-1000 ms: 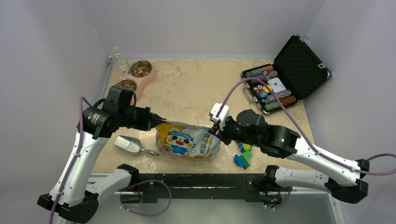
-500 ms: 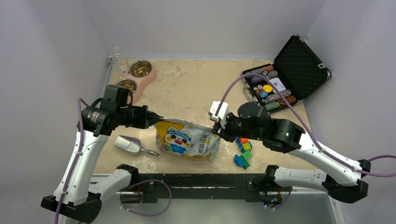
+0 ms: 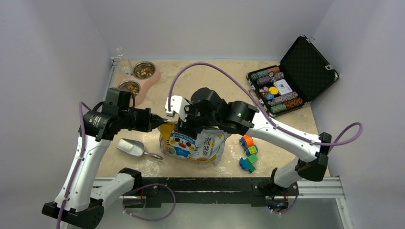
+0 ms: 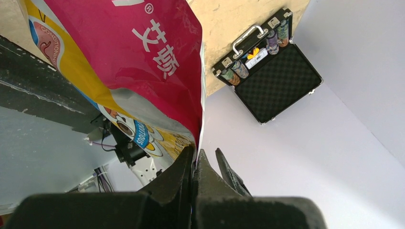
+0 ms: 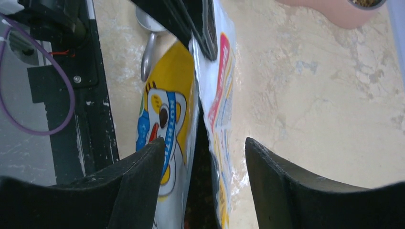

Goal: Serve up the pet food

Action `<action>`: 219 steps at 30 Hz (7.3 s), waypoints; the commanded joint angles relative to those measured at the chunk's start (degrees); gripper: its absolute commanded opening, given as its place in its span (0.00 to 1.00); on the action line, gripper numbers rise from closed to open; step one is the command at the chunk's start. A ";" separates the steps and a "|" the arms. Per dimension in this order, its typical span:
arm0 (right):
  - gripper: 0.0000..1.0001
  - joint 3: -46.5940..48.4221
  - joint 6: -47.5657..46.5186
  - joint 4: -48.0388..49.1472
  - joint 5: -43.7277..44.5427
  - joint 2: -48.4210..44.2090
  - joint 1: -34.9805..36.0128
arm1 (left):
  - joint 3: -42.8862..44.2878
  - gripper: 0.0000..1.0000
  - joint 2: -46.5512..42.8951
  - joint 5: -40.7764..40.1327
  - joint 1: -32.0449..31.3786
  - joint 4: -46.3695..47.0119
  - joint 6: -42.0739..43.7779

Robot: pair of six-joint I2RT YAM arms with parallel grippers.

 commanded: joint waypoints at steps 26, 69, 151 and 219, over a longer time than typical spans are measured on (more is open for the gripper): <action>0.00 -16.31 -0.25 -0.25 18.28 -13.51 2.38 | 1.53 0.00 0.88 -5.71 3.04 7.92 1.73; 0.00 -27.24 5.86 -14.99 14.41 -41.47 -5.29 | 10.61 0.00 10.34 -1.42 14.76 4.53 16.08; 0.37 11.03 -2.93 -1.38 12.94 7.30 -0.04 | 6.61 0.00 6.59 6.04 -2.20 7.49 11.11; 0.00 -32.44 4.48 -15.37 25.91 -38.18 -13.77 | 14.66 0.00 12.54 -2.07 9.53 -5.61 19.58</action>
